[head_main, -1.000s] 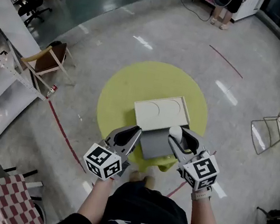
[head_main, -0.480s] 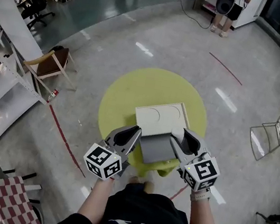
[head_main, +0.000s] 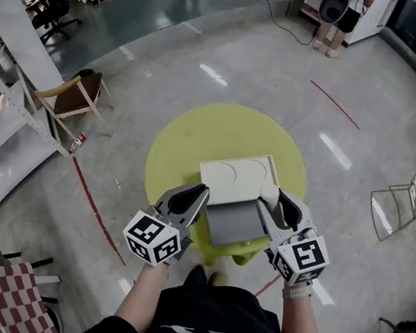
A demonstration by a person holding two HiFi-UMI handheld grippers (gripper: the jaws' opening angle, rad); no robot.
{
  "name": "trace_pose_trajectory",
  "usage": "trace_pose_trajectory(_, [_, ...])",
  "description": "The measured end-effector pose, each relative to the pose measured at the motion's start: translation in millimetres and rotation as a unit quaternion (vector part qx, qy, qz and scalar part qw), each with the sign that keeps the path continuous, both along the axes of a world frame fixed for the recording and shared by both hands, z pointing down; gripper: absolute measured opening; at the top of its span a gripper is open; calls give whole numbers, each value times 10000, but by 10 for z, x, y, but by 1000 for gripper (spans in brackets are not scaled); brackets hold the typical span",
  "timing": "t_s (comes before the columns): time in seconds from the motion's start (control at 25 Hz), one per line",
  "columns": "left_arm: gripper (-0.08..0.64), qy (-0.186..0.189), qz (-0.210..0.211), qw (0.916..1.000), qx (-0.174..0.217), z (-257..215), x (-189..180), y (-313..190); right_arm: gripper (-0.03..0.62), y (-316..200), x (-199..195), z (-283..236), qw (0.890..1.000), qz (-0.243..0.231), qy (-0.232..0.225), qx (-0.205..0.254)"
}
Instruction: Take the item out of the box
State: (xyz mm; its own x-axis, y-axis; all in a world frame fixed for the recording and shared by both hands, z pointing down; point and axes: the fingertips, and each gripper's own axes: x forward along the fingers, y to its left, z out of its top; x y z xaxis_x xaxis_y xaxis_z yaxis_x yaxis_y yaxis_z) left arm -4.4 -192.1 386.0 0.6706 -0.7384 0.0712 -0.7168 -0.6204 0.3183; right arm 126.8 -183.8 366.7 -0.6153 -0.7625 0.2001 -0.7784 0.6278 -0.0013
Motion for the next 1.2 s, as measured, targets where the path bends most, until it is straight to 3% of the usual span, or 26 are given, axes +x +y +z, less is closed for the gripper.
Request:
trace_pose_trajectory(0.68, [33, 15, 0, 9998, 185, -148, 78, -249, 169, -205, 110, -157, 9996, 172, -167, 130])
trace_pose_trajectory(0.88, [33, -1, 165, 9995, 268, -187, 205, -291, 169, -285, 150, -231, 9994, 103, -170, 266])
trace_pose_trajectory(1.2, [32, 10, 148, 9999, 73, -47, 218, -300, 169, -305, 161, -147, 9997, 83, -191, 151])
